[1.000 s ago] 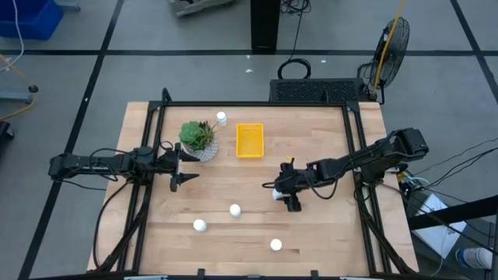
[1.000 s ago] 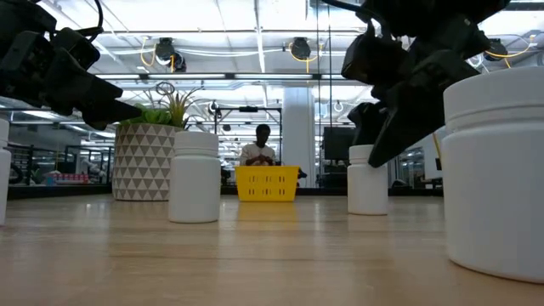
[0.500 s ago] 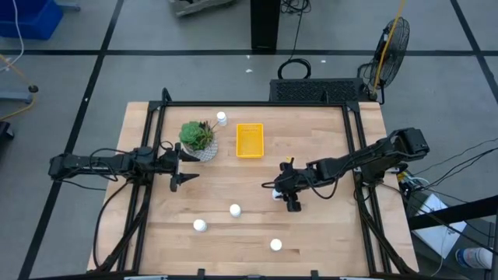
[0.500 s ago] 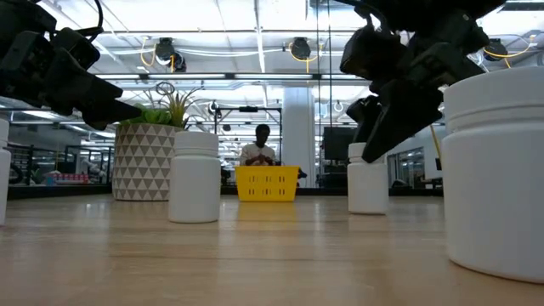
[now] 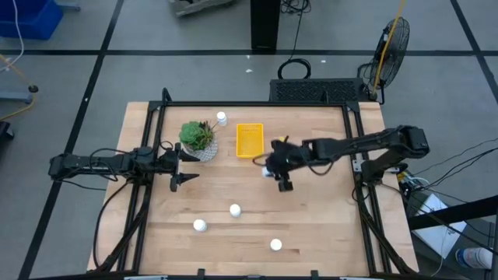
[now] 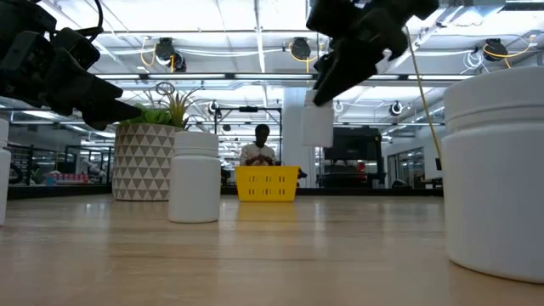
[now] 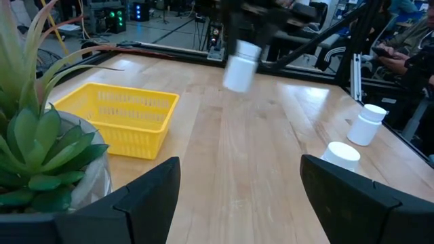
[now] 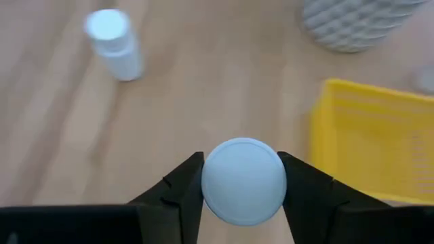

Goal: Pick and place pill bottles into a basket
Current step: Put the white pill bottle into the yellow bin

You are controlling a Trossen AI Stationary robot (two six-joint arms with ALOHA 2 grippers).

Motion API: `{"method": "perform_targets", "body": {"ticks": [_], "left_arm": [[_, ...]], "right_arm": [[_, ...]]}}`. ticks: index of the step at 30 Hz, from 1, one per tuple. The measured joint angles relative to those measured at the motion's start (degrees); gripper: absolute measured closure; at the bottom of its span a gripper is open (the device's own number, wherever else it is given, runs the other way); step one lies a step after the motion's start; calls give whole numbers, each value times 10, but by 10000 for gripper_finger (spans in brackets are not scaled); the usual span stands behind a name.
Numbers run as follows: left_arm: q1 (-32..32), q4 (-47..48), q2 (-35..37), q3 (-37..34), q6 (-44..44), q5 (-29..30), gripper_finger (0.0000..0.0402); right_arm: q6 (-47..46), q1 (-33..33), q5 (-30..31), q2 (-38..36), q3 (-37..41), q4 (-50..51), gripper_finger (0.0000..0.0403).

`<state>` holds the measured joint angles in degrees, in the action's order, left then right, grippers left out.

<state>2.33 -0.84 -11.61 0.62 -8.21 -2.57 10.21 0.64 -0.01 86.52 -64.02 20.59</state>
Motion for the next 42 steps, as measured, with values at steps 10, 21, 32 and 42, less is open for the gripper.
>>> {"method": "perform_targets", "body": {"ticks": [10,21,32,42], "left_arm": [[0,0,0,0,2,0,92],[0,-1,0,0,2,1,92],[0,-1,0,0,3,2,92],[0,0,0,0,3,2,92]], "right_arm": [[75,-140,-32,0,-1,-53,253],[102,-239,-111,27,-12,-93,253],[114,-221,-123,142,-108,-28,253],[107,-189,-122,175,-112,-27,253]]}}
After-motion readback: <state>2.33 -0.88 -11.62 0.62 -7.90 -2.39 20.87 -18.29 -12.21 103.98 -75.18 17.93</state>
